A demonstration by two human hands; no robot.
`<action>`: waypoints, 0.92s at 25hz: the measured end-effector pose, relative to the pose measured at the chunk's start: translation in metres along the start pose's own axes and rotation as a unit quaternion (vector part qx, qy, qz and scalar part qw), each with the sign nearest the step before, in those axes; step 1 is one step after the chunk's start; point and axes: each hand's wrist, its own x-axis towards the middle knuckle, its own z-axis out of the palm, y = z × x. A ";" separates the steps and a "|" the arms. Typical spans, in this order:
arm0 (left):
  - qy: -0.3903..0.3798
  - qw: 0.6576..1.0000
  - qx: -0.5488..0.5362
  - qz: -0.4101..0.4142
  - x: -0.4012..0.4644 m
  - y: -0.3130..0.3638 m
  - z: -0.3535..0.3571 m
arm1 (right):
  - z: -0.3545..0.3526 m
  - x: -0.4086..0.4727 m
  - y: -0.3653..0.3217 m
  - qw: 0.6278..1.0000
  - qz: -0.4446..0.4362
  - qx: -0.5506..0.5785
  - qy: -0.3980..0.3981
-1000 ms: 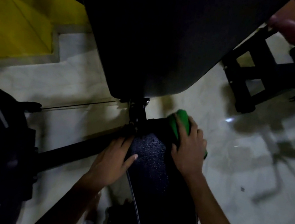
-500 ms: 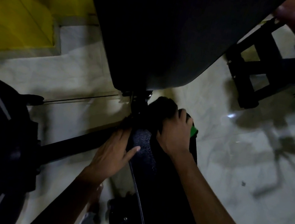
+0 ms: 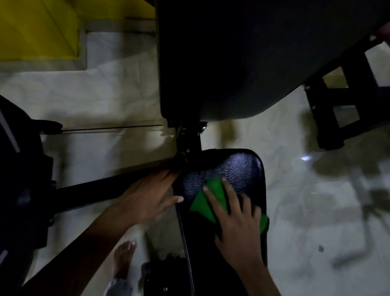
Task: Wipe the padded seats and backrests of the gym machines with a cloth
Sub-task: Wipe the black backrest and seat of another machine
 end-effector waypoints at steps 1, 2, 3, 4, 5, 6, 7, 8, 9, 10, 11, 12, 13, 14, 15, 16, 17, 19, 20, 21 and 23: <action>-0.005 1.000 0.002 -0.006 0.001 -0.001 0.000 | 0.000 0.027 -0.001 1.000 0.007 -0.012 0.001; -0.010 1.000 0.002 -0.013 0.000 0.000 0.000 | -0.001 0.053 -0.001 1.000 0.022 -0.013 0.002; -0.013 1.000 -0.003 -0.019 0.000 0.000 -0.001 | -0.002 0.073 0.000 0.999 0.042 -0.002 0.013; -0.014 1.000 -0.012 -0.020 0.001 0.000 -0.003 | -0.003 0.082 0.000 0.998 0.055 0.008 0.025; -0.015 1.000 -0.018 -0.018 0.001 -0.001 -0.006 | -0.003 0.078 0.000 0.998 0.052 0.009 0.025; -0.016 1.000 -0.018 -0.013 0.001 -0.003 -0.010 | -0.002 0.063 -0.002 0.999 0.039 0.008 0.014; -0.019 1.000 -0.012 -0.003 0.000 -0.006 -0.014 | -0.001 0.040 -0.006 1.000 0.023 0.012 -0.008; -0.025 1.000 -0.007 0.008 0.000 -0.009 -0.018 | 0.000 0.013 -0.011 0.999 0.008 0.024 -0.033; -0.033 0.999 -0.003 0.014 0.002 -0.012 -0.022 | 0.000 -0.013 -0.015 0.998 -0.008 0.040 -0.050; -0.036 0.999 -0.004 0.012 0.003 -0.013 -0.025 | 0.000 -0.031 -0.017 0.997 -0.020 0.046 -0.055; -0.035 0.999 -0.012 -0.002 0.005 -0.013 -0.029 | 0.000 -0.038 -0.016 0.997 -0.032 0.042 -0.053; -0.027 0.999 -0.023 -0.019 0.007 -0.013 -0.032 | -0.001 -0.030 -0.014 0.997 -0.047 0.031 -0.050; -0.017 0.999 -0.033 -0.039 0.008 -0.013 -0.035 | -0.001 -0.014 -0.014 0.997 -0.057 0.017 -0.044; -0.012 0.998 -0.039 -0.054 0.009 -0.013 -0.037 | -0.001 0.006 -0.016 0.997 -0.060 0.006 -0.038; -0.010 0.997 -0.042 -0.061 0.010 -0.014 -0.040 | -0.002 0.027 -0.021 0.998 -0.046 -0.002 -0.031; -0.010 0.997 -0.047 -0.064 0.011 -0.016 -0.040 | -0.003 0.047 -0.026 0.999 -0.026 -0.003 -0.027; -0.012 0.996 -0.051 -0.066 0.013 -0.018 -0.040 | -0.003 0.062 -0.029 1.000 -0.003 0.001 -0.018; -0.012 0.996 -0.059 -0.068 0.014 -0.017 -0.042 | -0.001 0.063 -0.035 1.000 0.014 0.013 -0.017; -0.011 0.996 -0.060 -0.066 0.015 -0.015 -0.044 | 0.000 0.050 -0.038 0.999 0.000 0.019 -0.028; -0.011 0.996 -0.058 -0.063 0.015 -0.014 -0.046 | 0.002 0.030 -0.041 0.998 -0.023 0.027 -0.046; -0.011 0.998 -0.043 -0.044 0.015 -0.010 -0.048 | 0.003 -0.017 -0.047 0.992 -0.077 0.037 -0.089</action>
